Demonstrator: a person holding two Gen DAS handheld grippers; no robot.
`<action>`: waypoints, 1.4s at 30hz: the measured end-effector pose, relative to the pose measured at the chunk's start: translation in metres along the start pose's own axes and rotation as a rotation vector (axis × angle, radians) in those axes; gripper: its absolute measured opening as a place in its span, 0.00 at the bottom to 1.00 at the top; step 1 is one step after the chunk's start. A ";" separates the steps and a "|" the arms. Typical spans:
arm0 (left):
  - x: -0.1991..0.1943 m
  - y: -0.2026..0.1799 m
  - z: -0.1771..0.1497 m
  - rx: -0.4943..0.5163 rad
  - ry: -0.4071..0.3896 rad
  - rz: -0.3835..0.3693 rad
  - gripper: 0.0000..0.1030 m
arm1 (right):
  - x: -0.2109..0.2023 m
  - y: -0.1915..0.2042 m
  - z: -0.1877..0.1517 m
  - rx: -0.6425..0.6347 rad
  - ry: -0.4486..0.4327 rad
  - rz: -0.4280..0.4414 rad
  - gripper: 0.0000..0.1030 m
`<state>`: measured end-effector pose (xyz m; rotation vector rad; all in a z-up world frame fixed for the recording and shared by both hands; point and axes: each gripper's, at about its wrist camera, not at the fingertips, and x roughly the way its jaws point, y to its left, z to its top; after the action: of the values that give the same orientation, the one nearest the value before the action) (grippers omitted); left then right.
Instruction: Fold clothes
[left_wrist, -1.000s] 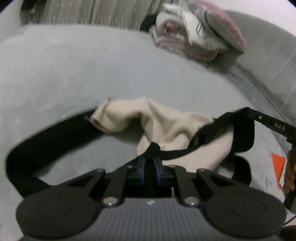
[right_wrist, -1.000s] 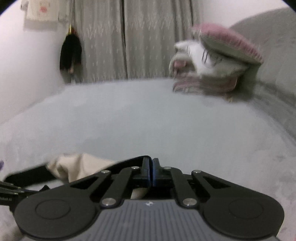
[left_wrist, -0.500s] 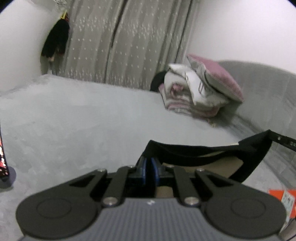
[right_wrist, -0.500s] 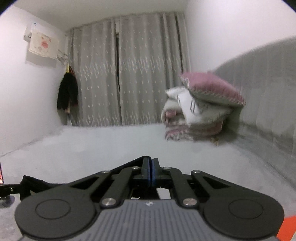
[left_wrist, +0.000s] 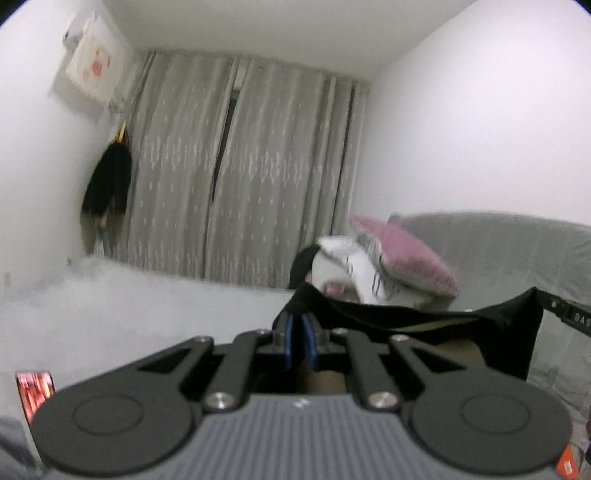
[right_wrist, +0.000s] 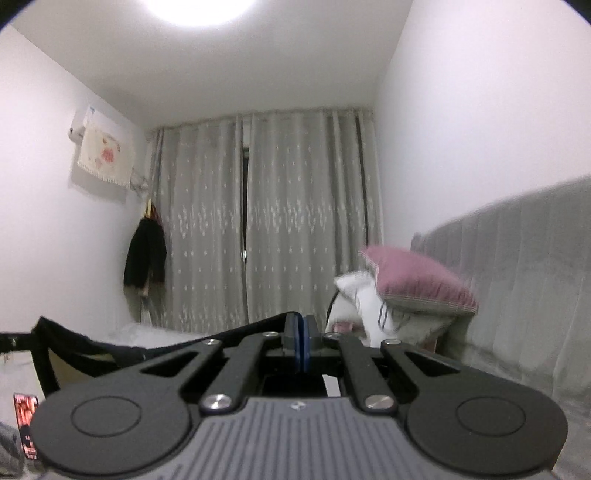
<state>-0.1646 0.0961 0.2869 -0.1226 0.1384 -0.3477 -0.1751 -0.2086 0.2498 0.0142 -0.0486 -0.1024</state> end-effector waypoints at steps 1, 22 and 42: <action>-0.002 -0.005 0.011 0.008 -0.016 0.000 0.07 | -0.005 0.003 0.008 -0.003 -0.014 -0.001 0.05; 0.106 -0.021 -0.017 0.027 0.099 0.098 0.07 | 0.070 -0.005 -0.037 -0.030 0.126 -0.069 0.04; 0.375 0.031 -0.156 0.082 0.352 0.200 0.07 | 0.284 -0.035 -0.190 -0.060 0.356 -0.151 0.04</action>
<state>0.1705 -0.0206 0.0865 0.0353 0.4809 -0.1720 0.1134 -0.2706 0.0730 -0.0236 0.3113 -0.2510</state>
